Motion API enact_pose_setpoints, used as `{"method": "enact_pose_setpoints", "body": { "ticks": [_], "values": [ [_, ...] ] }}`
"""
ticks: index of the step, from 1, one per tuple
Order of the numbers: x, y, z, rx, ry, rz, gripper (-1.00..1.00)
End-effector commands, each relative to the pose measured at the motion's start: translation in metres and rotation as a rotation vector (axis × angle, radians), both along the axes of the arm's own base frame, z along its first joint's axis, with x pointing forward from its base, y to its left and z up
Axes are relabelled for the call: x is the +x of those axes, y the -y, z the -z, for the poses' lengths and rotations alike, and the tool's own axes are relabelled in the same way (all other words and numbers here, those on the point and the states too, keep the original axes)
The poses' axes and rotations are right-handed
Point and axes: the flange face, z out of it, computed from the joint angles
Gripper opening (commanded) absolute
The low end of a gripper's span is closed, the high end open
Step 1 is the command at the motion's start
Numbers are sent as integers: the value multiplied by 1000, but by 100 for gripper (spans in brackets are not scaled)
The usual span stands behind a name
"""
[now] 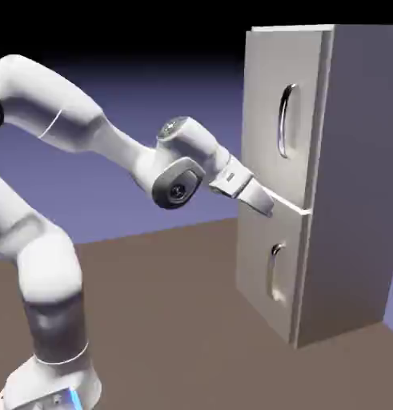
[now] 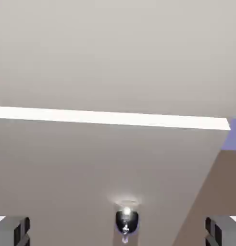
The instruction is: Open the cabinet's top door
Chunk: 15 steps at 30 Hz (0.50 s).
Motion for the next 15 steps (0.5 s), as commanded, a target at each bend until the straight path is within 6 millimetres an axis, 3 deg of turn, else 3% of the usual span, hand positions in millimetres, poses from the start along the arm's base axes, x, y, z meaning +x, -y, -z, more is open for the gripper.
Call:
{"method": "enact_pose_setpoints", "body": {
  "ticks": [1,15],
  "values": [
    [1,-3,-4,-37,9,-34,100],
    [-3,-39,-51,-588,145,-462,100]
  ]
}}
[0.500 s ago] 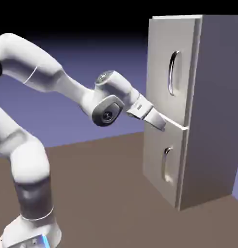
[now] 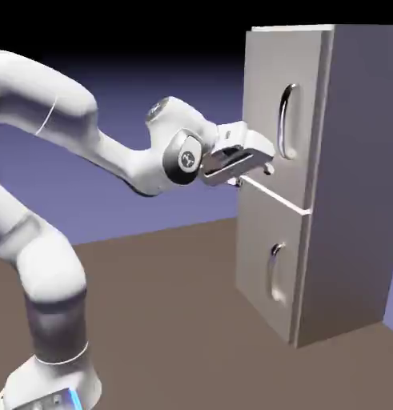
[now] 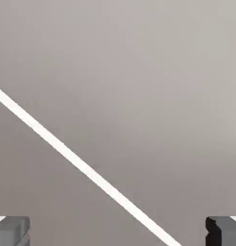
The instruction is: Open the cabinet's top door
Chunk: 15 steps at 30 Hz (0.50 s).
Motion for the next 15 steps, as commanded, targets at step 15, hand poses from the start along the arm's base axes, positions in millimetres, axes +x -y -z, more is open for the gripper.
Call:
{"method": "enact_pose_setpoints", "body": {
  "ticks": [15],
  "values": [
    [-15,-15,-29,-636,167,-357,100]
  ]
}}
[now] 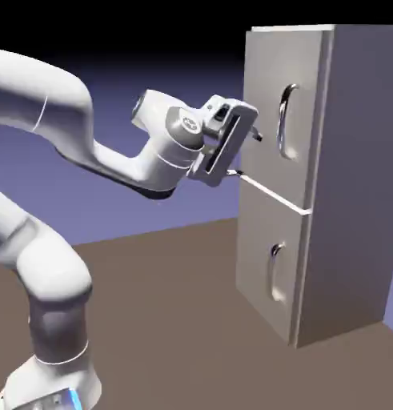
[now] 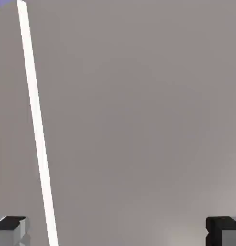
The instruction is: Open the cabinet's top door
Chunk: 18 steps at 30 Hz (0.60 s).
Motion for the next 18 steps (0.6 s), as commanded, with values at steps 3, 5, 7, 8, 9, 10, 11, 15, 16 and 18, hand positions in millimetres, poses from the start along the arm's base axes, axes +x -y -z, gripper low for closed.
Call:
{"method": "enact_pose_setpoints", "body": {
  "ticks": [3,5,7,8,9,10,11,15,16,18],
  "values": [
    [-3,1,-4,-131,37,-58,100],
    [-5,2,-6,-219,62,-95,100],
    [-7,4,-8,-307,88,-129,100],
    [-7,5,-9,-352,100,-145,100],
    [-8,6,-10,-396,113,-161,100],
    [-9,8,-11,-441,125,-177,100],
    [-10,9,-12,-486,138,-192,100],
    [-12,17,-15,-666,187,-246,100],
    [-12,19,-16,-712,199,-259,100],
    [-13,24,-17,-803,223,-282,100]
  ]
}}
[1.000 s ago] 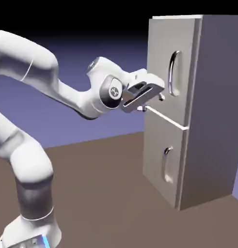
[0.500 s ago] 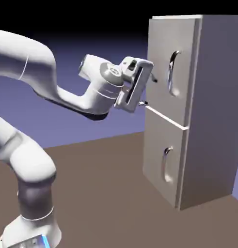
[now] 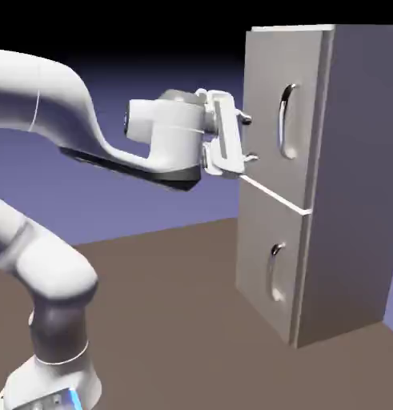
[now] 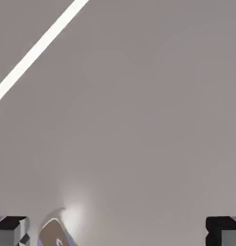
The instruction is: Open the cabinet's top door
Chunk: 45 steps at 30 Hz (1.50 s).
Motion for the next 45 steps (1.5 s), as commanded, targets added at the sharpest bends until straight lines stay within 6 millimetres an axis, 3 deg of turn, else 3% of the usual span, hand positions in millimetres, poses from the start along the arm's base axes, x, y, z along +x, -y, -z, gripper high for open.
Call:
{"method": "enact_pose_setpoints", "body": {
  "ticks": [1,15,19,20,21,31,45],
  "values": [
    [0,3,-1,-45,14,-11,100],
    [3,52,-14,-681,205,-118,100],
    [50,50,-14,-697,209,-120,100],
    [53,50,-14,-697,209,-120,100],
    [53,50,-14,-697,209,-120,-100],
    [35,39,-14,-704,183,-48,-100],
    [-16,-3,-14,-722,95,186,-100]
  ]
}}
